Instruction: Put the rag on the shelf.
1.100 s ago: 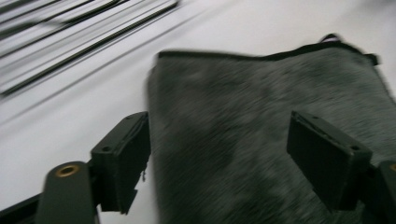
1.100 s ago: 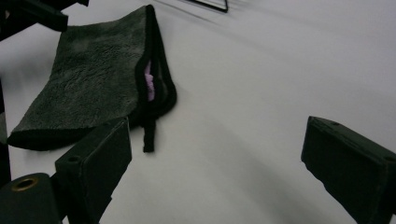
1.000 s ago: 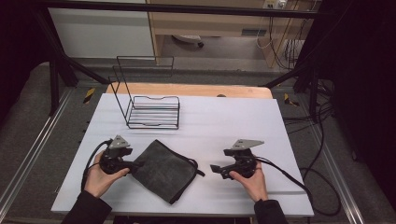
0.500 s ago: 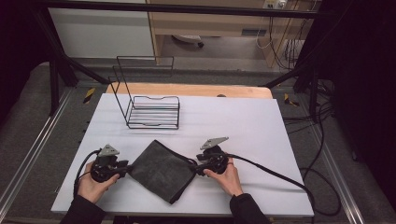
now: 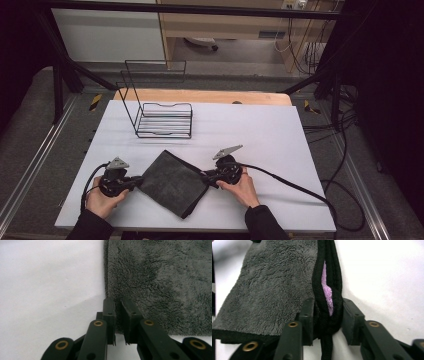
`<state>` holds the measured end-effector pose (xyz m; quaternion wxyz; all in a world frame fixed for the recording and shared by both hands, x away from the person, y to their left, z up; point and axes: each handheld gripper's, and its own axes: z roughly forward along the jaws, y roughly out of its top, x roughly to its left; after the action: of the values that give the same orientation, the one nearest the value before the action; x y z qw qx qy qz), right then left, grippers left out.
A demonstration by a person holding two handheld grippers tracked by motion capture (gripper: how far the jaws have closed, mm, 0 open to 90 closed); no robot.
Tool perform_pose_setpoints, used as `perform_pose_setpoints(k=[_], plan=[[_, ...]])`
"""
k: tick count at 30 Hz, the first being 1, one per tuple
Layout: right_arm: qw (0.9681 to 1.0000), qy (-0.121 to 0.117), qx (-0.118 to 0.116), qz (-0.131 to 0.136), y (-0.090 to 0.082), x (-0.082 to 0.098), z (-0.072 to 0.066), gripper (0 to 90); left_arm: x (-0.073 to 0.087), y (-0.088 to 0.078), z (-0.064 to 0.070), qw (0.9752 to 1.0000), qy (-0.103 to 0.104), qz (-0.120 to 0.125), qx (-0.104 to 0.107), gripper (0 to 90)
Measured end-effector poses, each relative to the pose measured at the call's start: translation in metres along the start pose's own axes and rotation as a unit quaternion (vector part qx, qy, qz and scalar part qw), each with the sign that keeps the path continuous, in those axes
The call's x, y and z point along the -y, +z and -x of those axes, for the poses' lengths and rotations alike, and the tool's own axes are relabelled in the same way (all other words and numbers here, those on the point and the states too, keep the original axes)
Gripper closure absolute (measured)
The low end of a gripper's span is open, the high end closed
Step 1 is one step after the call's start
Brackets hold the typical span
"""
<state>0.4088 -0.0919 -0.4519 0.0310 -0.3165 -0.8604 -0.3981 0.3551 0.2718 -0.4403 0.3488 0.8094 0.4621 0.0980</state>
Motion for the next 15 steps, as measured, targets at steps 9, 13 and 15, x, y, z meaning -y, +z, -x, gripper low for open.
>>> perform_pose_setpoints(k=[9,13,15], plan=[[0.9999,-0.001,-0.004,0.011,-0.016,-0.001,-0.004,83.9,-0.007,0.002,0.002,0.9999,0.006,-0.001,-0.009,87.1],[0.9999,0.007,0.001,0.015,-0.022,0.002,-0.009,84.2,-0.013,0.005,0.001,0.9999,0.007,0.002,-0.010,87.3],[0.9998,0.008,0.011,0.017,-0.024,0.005,-0.013,84.3,-0.018,0.008,0.001,0.9998,0.010,0.001,-0.014,87.4]])
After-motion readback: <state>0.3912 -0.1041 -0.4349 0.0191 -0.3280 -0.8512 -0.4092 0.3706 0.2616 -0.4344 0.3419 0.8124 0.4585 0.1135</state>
